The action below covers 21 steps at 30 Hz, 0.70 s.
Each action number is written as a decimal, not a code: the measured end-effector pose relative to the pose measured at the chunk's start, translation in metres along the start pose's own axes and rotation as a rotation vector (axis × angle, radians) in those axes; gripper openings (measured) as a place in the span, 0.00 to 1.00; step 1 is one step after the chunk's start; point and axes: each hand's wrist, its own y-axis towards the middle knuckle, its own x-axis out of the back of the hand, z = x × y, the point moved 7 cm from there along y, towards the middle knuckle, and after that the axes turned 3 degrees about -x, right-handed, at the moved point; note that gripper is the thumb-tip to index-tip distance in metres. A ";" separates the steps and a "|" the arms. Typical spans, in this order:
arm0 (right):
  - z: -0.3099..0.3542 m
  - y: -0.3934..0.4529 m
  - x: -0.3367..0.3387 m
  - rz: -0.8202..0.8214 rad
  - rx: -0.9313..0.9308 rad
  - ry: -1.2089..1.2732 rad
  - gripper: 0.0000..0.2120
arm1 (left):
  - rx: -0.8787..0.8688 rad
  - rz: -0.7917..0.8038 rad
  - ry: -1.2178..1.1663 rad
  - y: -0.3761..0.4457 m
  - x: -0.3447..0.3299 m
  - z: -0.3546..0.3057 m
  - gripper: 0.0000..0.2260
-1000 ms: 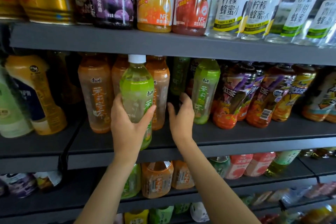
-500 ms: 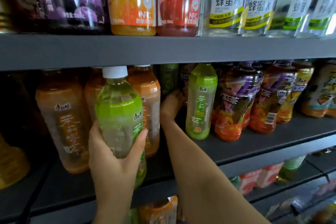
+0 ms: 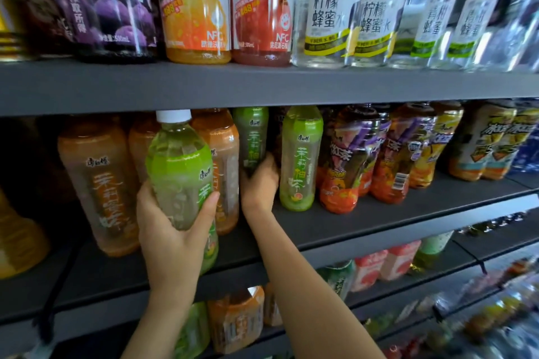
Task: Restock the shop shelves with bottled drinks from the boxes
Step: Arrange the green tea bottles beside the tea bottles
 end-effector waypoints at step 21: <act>-0.024 -0.031 0.087 -0.062 -0.080 0.063 0.37 | 0.047 0.043 -0.015 -0.001 0.002 -0.006 0.28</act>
